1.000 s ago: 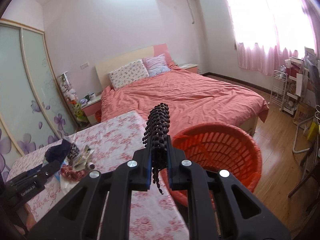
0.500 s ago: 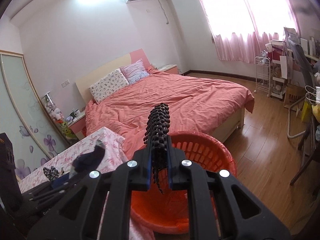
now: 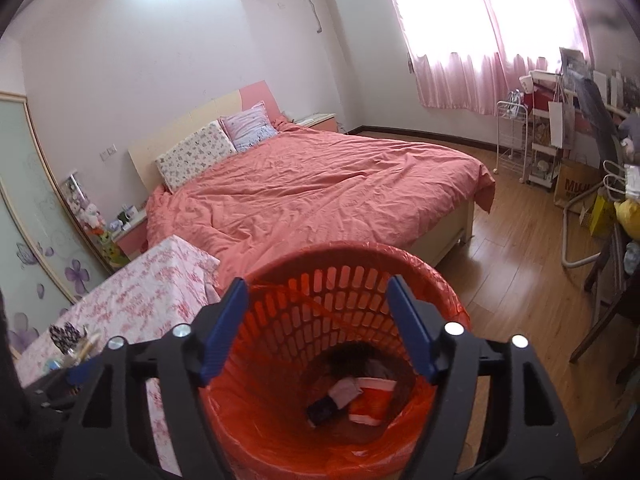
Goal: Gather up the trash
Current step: 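Carry bag and mesh pad over the red basket and open both tools, then grasp the blue tissue pack with the left tool while the right tool grasps the white paper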
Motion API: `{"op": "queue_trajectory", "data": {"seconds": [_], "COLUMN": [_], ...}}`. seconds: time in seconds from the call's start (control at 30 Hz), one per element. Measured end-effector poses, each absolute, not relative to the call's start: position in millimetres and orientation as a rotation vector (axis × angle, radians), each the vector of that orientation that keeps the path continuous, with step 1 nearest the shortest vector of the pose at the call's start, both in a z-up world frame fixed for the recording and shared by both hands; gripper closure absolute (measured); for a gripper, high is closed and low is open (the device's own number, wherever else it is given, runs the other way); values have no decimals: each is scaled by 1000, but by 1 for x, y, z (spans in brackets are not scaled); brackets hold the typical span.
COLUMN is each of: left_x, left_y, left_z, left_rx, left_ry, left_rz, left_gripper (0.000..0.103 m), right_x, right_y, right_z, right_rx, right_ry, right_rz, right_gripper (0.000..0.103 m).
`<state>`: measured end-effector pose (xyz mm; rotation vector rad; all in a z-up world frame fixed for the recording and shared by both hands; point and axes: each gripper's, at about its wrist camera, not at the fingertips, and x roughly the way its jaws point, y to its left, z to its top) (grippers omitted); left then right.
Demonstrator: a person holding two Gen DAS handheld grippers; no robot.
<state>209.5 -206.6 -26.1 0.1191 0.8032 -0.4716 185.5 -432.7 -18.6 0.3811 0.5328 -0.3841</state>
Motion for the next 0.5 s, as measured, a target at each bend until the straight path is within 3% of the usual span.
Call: {"op": "queue_trajectory", "data": {"seconds": [0.17,0.33,0.5], "left_x": [202,192,189], "left_y": [-160,-95,-21], "left_z": [-20,-11,-14], "left_rx": [119,79,37], "left_ry": [771,724,708], "left_rz": [-396,-287,-143], "left_gripper": [20,12,10], "right_x": [186,189,200], "right_y": [-406,-362,-302], "right_z": [-20,-16,-17], "right_rx": [351,311,246], "right_ry": [562,587,619], "right_rz": [-367,-306,-219], "right_gripper": [26,23,15]}}
